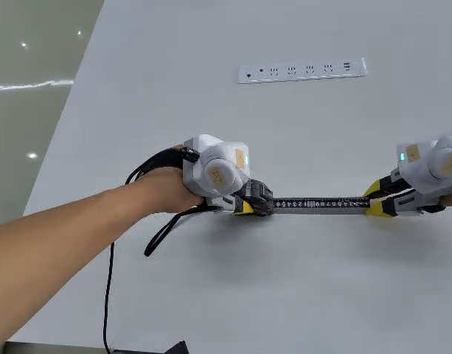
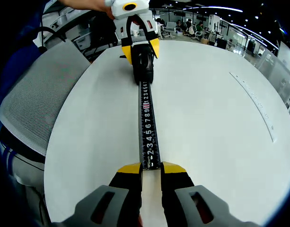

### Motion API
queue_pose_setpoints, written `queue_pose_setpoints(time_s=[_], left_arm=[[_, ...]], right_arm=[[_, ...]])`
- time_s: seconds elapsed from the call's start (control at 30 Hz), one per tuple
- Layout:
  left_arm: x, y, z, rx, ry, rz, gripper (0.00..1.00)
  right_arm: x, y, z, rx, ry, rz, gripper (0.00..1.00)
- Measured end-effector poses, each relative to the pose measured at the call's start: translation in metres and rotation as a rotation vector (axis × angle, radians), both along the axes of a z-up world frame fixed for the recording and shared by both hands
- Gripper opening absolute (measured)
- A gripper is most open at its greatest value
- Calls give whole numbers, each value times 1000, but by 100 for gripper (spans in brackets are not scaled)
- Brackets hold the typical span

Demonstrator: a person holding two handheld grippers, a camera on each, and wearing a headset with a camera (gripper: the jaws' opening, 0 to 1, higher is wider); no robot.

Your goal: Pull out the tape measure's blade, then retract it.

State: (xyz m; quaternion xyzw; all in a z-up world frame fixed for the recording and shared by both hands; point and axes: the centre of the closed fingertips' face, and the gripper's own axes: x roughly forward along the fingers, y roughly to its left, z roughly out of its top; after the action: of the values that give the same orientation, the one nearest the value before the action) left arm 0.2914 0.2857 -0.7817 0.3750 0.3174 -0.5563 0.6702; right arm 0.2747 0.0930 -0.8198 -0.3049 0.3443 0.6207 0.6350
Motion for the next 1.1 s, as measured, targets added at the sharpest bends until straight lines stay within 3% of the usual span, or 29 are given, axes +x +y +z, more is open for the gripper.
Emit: queue_pose_setpoints(time_s=[0.43,1.1], left_arm=[[0,0,0,0,2,-1,29],[0,0,-1,1,5,0,29]], right_arm=[[3,-24,1,-24,7,-8,10],[7,-43,0,-48,11,-10,10]])
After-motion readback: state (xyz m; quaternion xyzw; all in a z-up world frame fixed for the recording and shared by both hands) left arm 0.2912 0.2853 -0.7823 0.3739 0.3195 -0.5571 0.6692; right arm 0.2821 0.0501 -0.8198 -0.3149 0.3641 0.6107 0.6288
